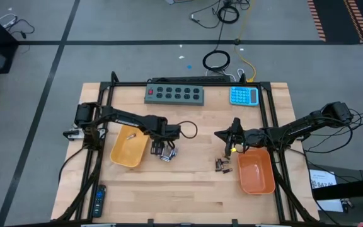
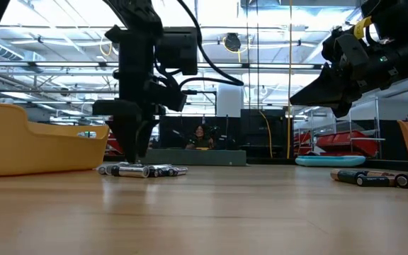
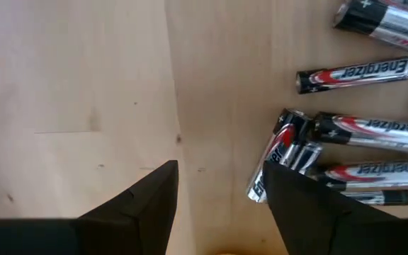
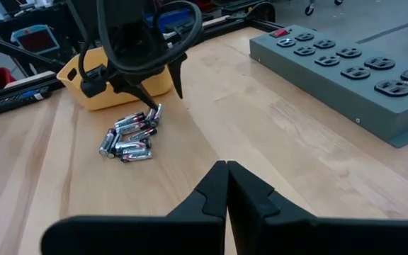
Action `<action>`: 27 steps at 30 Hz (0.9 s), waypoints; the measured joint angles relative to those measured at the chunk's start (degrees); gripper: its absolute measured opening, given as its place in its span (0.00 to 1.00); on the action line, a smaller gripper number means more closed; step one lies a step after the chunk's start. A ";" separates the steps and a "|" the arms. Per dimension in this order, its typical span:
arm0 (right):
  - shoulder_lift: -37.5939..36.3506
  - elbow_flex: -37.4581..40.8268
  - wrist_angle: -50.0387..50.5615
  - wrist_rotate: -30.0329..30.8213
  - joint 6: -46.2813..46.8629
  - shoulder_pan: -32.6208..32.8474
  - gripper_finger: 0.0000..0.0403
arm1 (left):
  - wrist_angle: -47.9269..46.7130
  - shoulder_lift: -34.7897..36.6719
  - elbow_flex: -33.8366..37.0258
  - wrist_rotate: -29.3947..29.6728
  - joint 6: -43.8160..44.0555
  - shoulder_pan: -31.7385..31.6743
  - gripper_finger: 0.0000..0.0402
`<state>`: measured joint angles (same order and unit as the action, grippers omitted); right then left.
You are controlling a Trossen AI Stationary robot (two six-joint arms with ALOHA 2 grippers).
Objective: Sort batteries
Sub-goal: Put the silver battery into the yellow bin
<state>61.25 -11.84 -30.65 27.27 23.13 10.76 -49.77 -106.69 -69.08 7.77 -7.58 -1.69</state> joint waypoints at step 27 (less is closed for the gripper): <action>0.09 0.00 1.42 1.16 0.47 0.00 0.00 | -0.14 0.63 0.17 -8.17 -2.29 -0.66 0.54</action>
<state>61.34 -11.84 -29.24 28.42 23.59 10.76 -49.90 -106.06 -68.90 -0.40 -9.87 -2.35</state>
